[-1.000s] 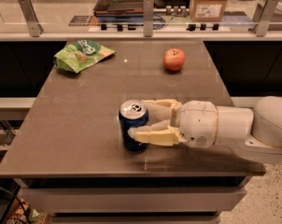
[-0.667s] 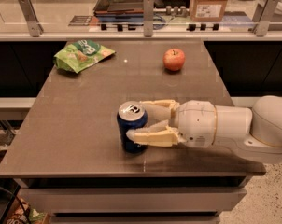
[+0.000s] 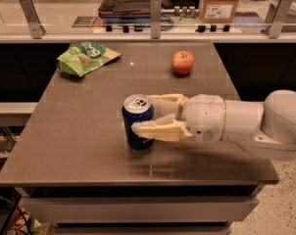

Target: Move pepsi can near green rice chip bag

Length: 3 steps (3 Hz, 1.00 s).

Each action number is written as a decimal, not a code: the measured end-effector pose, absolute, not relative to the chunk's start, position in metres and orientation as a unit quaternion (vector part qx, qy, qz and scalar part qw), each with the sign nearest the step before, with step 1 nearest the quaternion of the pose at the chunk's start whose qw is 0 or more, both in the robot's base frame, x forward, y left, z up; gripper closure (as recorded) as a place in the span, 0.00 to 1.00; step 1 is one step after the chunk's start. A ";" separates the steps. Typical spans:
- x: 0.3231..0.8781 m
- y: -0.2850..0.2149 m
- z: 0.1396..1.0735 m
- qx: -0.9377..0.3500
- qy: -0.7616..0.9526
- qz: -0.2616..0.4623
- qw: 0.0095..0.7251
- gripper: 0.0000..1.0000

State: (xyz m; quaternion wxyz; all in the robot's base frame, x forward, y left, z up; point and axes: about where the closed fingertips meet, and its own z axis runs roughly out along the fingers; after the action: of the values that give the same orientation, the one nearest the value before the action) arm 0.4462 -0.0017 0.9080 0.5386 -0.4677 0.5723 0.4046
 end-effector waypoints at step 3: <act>0.569 0.002 0.978 -0.424 0.597 0.365 0.575 1.00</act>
Offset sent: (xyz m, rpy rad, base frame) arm 0.1372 -0.0086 0.0855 -0.0015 -0.0121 -0.1949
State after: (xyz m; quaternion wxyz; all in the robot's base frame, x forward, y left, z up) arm 0.5686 0.0017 0.9784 0.5751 -0.4241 0.5970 0.3647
